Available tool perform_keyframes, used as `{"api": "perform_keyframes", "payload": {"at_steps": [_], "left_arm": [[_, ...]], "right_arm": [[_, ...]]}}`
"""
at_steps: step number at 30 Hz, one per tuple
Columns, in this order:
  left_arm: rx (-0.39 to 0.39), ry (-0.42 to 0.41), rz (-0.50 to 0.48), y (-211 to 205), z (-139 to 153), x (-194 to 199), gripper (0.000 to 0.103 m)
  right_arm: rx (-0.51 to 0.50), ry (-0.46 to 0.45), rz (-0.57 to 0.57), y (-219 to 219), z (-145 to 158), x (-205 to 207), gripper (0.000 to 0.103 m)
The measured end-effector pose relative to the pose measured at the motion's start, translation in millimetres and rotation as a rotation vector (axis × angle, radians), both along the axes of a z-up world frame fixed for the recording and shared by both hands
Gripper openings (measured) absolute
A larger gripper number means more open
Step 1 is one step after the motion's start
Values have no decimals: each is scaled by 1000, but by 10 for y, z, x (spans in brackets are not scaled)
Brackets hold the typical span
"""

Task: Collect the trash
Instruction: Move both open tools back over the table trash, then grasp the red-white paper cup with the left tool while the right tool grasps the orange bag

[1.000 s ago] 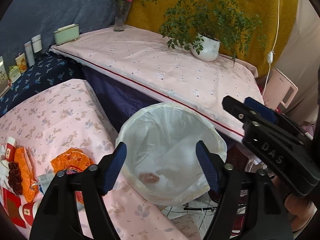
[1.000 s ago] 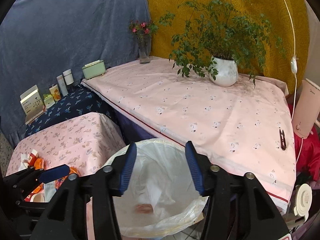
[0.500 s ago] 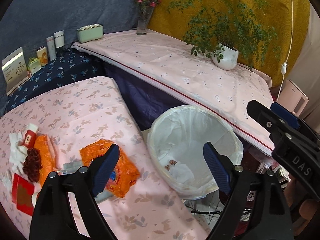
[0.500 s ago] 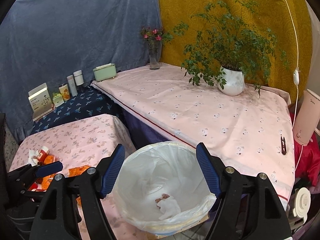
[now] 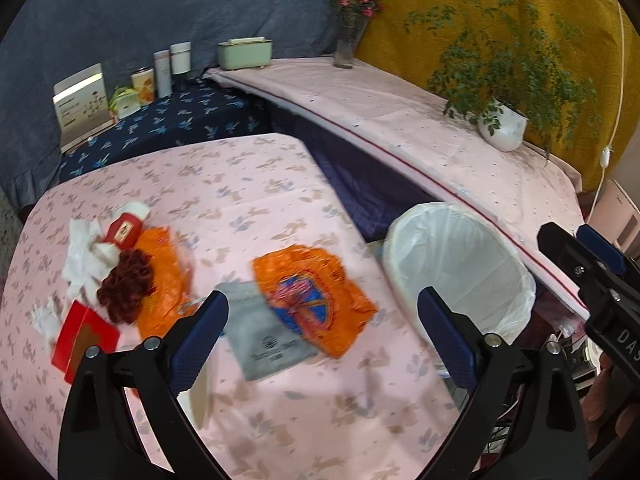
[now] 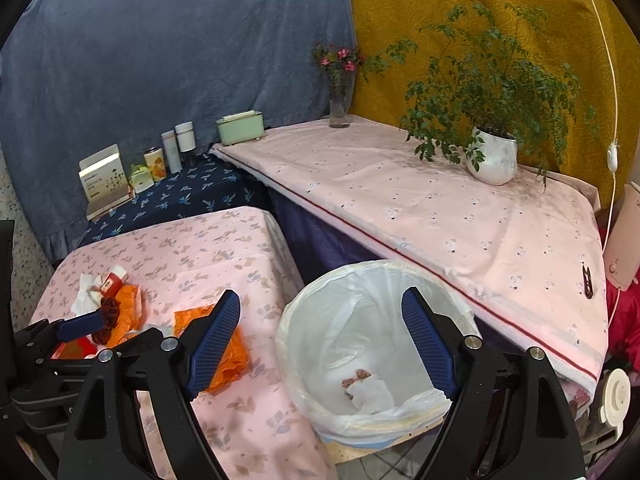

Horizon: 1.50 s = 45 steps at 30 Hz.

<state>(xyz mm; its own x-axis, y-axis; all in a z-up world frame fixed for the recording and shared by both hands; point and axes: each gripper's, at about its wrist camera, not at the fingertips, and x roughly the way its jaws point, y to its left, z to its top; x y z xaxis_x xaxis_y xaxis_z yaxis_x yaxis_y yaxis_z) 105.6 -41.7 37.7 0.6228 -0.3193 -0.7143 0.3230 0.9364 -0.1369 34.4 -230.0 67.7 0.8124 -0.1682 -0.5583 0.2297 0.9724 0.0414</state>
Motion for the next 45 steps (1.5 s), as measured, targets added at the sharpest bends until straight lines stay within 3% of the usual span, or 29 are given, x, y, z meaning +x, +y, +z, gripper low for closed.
{"api": "perform_keyframes", "payload": {"at_steps": [8,19,26,45], "left_arm": [[-23,55,105,543,-225,-14,91],[29,98,209,1095,-604,-40,91],[81,116,208,1193,-814,-80,91],[48,170,202,1169,-1052,82,90]], "right_arm": [[33,31,29,244,-174,-1,80],[50,87,49,503,-450,24,80],[64,139,65,676,-677,95,80],[85,238,62,860,-1157,450,80]]}}
